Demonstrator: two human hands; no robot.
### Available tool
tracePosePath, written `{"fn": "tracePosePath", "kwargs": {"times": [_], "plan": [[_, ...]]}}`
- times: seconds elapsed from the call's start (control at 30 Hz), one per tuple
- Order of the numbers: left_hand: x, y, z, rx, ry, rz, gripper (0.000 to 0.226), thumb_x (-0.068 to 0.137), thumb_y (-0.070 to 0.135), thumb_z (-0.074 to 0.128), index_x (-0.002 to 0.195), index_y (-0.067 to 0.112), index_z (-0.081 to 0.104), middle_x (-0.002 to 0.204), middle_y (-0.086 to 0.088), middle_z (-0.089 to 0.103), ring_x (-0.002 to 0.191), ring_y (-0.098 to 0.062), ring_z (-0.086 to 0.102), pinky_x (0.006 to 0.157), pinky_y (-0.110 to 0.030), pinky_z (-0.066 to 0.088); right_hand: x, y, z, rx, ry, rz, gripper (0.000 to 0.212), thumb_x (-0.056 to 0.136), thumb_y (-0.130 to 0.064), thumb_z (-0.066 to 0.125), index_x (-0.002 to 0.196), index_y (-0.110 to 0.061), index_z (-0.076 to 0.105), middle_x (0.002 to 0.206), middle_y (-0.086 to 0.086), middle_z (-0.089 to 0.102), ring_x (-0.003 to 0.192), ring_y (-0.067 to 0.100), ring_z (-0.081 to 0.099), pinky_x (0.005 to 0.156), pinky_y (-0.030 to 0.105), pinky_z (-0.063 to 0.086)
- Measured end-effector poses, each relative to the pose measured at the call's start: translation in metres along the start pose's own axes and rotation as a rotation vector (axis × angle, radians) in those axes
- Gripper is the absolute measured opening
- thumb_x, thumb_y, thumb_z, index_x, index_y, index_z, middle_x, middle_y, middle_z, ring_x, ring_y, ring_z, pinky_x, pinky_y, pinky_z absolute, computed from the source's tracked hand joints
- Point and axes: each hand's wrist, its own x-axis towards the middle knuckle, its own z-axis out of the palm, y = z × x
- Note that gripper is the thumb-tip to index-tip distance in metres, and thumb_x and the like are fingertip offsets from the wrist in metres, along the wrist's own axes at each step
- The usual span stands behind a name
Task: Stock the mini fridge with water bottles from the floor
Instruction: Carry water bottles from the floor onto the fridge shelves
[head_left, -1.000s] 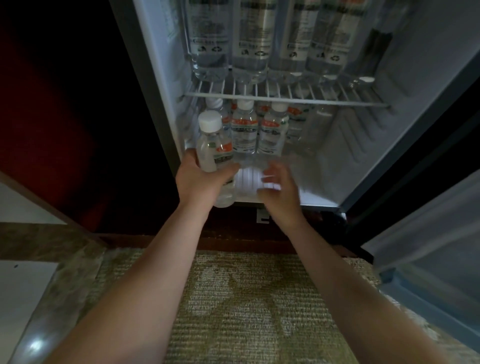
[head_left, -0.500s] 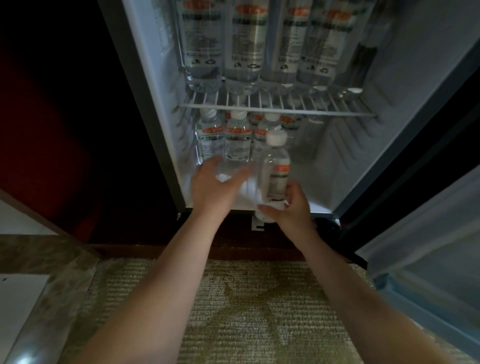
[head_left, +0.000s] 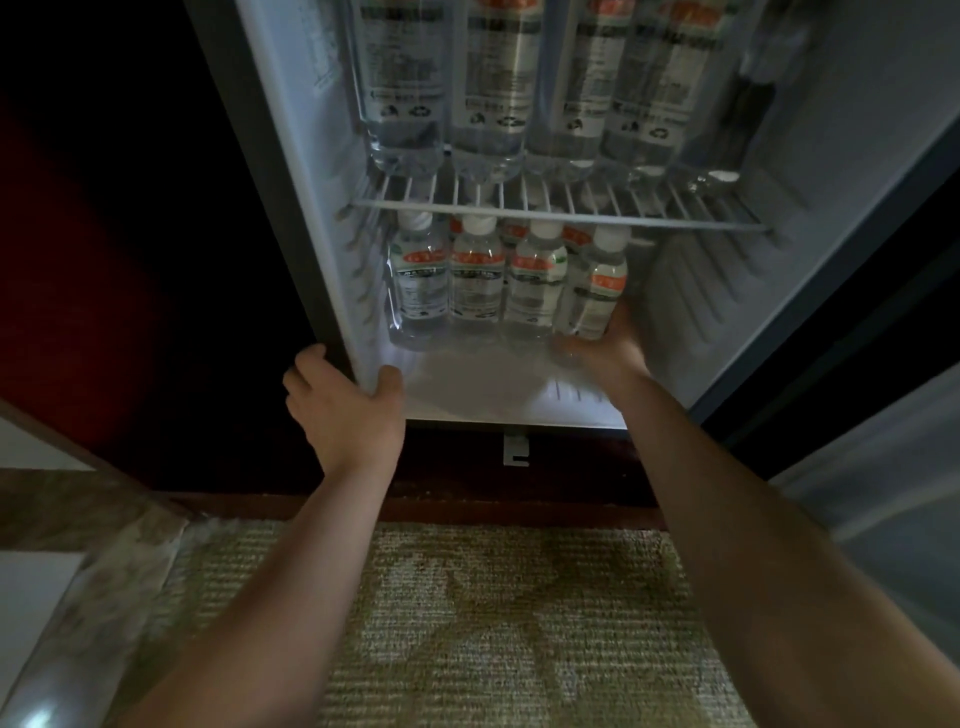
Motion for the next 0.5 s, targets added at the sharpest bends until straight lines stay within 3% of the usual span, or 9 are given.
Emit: {"fn": "tracePosePath", "kwargs": {"times": [0.13, 0.23, 0.33, 0.4, 0.5], "plan": [[0.001, -0.001, 0.000, -0.011, -0.016, 0.003, 0.065, 0.081, 0.023, 0.065, 0.134, 0.001, 0.035, 0.136, -0.017, 0.037, 0.124, -0.034, 0.039, 0.095, -0.043, 0.039, 0.014, 0.004, 0.004, -0.041, -0.050, -0.015, 0.058, 0.068, -0.029, 0.084, 0.116, -0.027, 0.052, 0.112, -0.004, 0.064, 0.102, 0.017, 0.065, 0.085, 0.036, 0.055], [0.000, -0.002, 0.001, -0.010, -0.037, -0.003, 0.068, 0.081, 0.025, 0.065, 0.136, 0.002, 0.033, 0.138, -0.017, 0.035, 0.124, -0.034, 0.039, 0.097, -0.046, 0.041, 0.055, 0.045, 0.006, -0.124, -0.097, 0.019, 0.086, 0.045, -0.067, 0.083, 0.117, -0.034, 0.051, 0.111, -0.007, 0.066, 0.099, 0.018, 0.066, 0.081, 0.041, 0.058], [-0.003, -0.001, -0.001, -0.006, -0.060, -0.010, 0.071, 0.081, 0.026, 0.066, 0.138, 0.003, 0.031, 0.140, -0.016, 0.034, 0.125, -0.035, 0.039, 0.099, -0.049, 0.041, 0.084, 0.072, 0.008, -0.153, -0.148, 0.042, 0.101, 0.028, -0.081, 0.077, 0.117, -0.037, 0.054, 0.110, -0.007, 0.067, 0.101, 0.018, 0.066, 0.083, 0.043, 0.057], [-0.003, 0.001, -0.003, -0.006, -0.078, -0.027, 0.072, 0.082, 0.026, 0.065, 0.140, 0.004, 0.029, 0.140, -0.015, 0.034, 0.125, -0.034, 0.039, 0.099, -0.046, 0.041, 0.051, 0.034, 0.006, -0.191, -0.116, 0.076, 0.098, 0.037, -0.077, 0.077, 0.122, -0.035, 0.052, 0.114, -0.009, 0.065, 0.103, 0.017, 0.064, 0.084, 0.036, 0.054], [-0.002, 0.001, -0.009, -0.013, -0.133, -0.028, 0.074, 0.084, 0.025, 0.064, 0.144, 0.006, 0.025, 0.143, -0.013, 0.033, 0.127, -0.032, 0.040, 0.098, -0.042, 0.041, 0.002, -0.003, 0.011, -0.285, 0.031, 0.185, 0.076, 0.071, -0.061, 0.070, 0.133, -0.024, 0.046, 0.122, -0.003, 0.057, 0.108, 0.020, 0.058, 0.080, 0.026, 0.042]]}}
